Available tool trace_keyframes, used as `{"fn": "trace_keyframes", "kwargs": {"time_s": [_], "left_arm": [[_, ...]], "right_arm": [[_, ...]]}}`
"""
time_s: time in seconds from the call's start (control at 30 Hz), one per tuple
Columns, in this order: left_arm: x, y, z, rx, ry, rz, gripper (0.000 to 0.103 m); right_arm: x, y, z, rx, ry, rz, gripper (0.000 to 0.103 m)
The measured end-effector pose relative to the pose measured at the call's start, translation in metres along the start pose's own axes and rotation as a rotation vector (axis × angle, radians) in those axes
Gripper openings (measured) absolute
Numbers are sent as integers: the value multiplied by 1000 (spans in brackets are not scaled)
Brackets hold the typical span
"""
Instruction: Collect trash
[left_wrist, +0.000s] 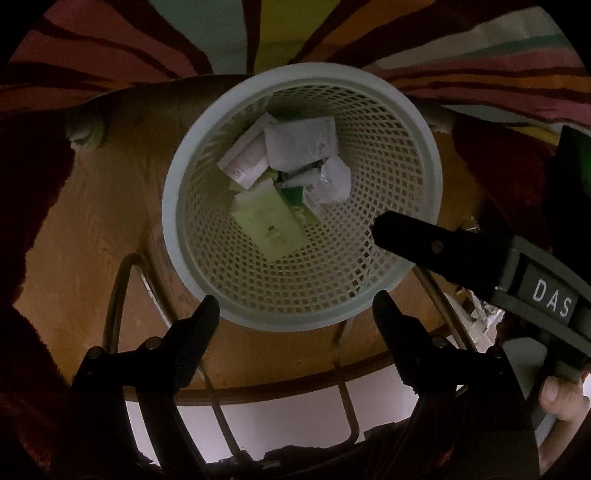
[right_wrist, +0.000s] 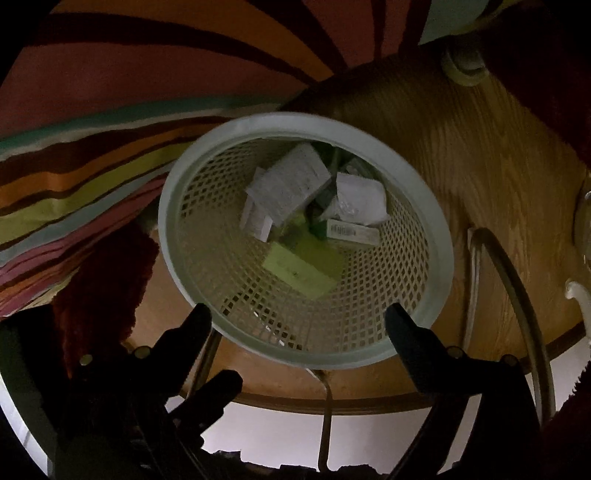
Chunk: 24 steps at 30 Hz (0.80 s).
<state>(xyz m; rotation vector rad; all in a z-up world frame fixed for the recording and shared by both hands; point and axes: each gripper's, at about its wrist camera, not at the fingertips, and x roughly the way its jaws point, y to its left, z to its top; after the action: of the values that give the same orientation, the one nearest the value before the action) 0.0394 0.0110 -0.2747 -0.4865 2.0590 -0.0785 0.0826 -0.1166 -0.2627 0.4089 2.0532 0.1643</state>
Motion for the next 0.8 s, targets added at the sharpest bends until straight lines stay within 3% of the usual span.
{"fn": "trace_keyframes", "kwargs": {"time_s": [0.5,0.8], "left_arm": [[-7,0,-10,22,-9,12,83],[-44,-7,-27,74,-158,8,83]], "right_arm": [[-7,4,-13,-62,-16,-31,95],[-55,27,-38,-198,-213,-46,95]]}}
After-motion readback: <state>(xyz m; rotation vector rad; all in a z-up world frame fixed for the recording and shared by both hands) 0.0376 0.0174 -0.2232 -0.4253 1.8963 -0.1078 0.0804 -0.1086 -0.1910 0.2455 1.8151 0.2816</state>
